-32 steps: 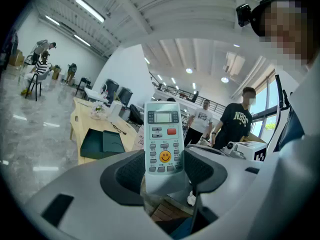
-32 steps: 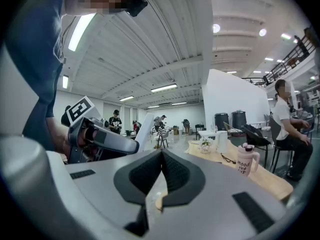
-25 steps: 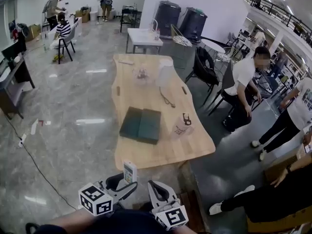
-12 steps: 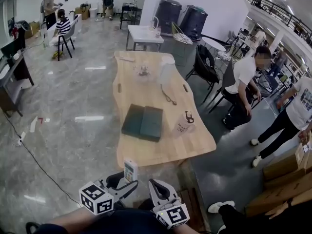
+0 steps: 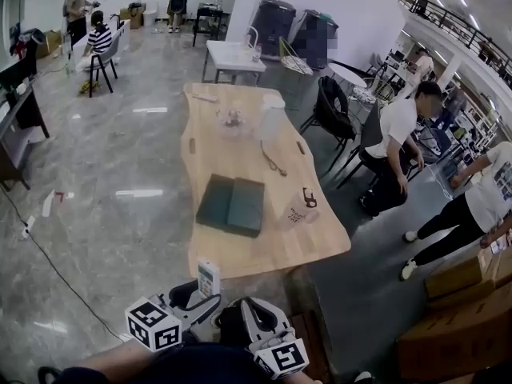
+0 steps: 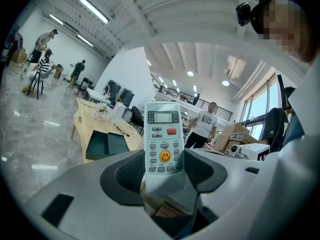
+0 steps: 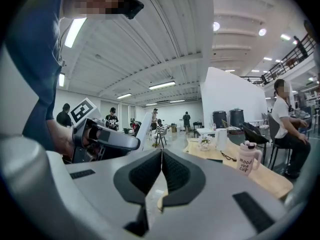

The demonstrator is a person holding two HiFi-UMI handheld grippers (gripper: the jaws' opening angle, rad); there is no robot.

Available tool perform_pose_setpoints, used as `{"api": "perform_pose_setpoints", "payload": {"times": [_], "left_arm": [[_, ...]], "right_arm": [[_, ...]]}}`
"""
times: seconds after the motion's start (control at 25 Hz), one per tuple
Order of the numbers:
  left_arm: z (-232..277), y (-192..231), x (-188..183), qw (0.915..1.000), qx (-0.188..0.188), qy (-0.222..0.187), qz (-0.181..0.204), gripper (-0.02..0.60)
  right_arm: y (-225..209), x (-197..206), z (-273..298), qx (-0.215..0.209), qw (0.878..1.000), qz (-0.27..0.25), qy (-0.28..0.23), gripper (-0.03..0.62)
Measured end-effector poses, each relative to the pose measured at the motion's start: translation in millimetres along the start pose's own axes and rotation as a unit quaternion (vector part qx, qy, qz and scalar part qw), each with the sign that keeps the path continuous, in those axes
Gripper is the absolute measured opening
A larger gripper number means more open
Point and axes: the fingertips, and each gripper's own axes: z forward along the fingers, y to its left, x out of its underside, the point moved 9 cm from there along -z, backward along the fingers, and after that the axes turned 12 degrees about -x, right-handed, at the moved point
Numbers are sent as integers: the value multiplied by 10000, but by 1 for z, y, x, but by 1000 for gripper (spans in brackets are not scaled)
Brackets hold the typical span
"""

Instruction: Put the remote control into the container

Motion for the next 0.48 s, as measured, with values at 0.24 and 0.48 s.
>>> {"api": "perform_pose_setpoints", "payload": {"times": [0.24, 0.48], "left_arm": [[32, 17, -14, 9999, -131, -13, 21, 250], [83, 43, -30, 9990, -380, -189, -119, 250]], "right_arm": [[-37, 3, 28, -229, 9997, -80, -42, 17], [-100, 9, 62, -547, 9985, -52, 22, 17]]}}
